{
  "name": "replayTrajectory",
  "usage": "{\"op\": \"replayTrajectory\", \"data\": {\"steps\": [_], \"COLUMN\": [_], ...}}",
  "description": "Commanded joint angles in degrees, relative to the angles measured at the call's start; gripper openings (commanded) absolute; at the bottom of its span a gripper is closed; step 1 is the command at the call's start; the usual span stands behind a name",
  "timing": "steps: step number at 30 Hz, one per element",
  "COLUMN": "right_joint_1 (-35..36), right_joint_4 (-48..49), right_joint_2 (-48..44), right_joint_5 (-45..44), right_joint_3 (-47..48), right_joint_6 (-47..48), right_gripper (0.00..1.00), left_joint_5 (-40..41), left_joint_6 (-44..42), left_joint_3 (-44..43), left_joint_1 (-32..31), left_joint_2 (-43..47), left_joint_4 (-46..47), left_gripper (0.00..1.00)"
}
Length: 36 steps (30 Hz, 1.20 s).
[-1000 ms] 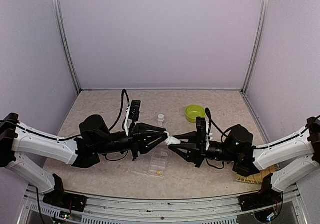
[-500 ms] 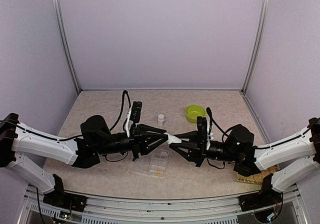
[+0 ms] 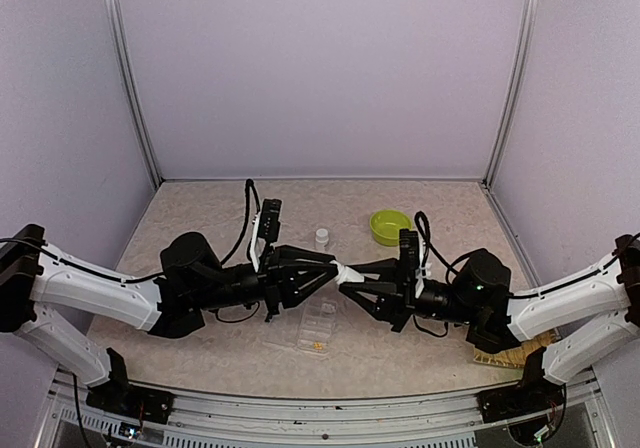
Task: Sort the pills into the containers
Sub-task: Close the lid of the pill bottle.
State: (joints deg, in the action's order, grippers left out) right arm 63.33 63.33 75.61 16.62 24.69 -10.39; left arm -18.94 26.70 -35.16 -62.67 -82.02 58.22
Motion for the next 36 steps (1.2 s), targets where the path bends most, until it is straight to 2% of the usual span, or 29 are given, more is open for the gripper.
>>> {"op": "replayTrajectory", "data": {"steps": [1,9,14,19,22,27,36], "right_joint_1": [0.74,0.74,0.75,0.74,0.74,0.74,1.26], "right_joint_4": [7.56,6.30,6.39,6.06,5.56,4.16,2.91], "right_joint_2": [-0.38,-0.64,-0.65,-0.86,-1.40,-1.70,-0.26], "right_joint_5": [1.83,0.73,-0.05,-0.34,-1.25,-2.94,-4.68], "right_joint_3": [0.45,0.31,0.03,-0.07,-0.46,-0.39,1.29], "right_joint_6": [-1.01,-1.07,-1.11,-1.00,-0.95,-0.79,-0.89], "right_gripper": [0.21,0.21,0.21,0.21,0.21,0.20,0.21], "left_joint_5": [1.50,3.52,3.56,3.96,4.19,3.37,0.14], "left_joint_6": [1.51,0.86,0.37,-0.31,-0.41,0.62,4.44], "left_joint_3": [0.24,1.35,1.87,2.77,3.56,3.44,0.71], "left_joint_1": [-0.17,-0.12,-0.12,-0.17,-0.17,0.00,0.16], "left_joint_2": [-1.83,-0.49,0.63,2.64,4.23,5.96,3.41], "left_joint_4": [-0.67,-1.15,-1.22,-1.09,-0.67,-0.52,-0.25], "left_gripper": [0.29,0.39,0.53,0.76,0.98,0.99,0.99]}}
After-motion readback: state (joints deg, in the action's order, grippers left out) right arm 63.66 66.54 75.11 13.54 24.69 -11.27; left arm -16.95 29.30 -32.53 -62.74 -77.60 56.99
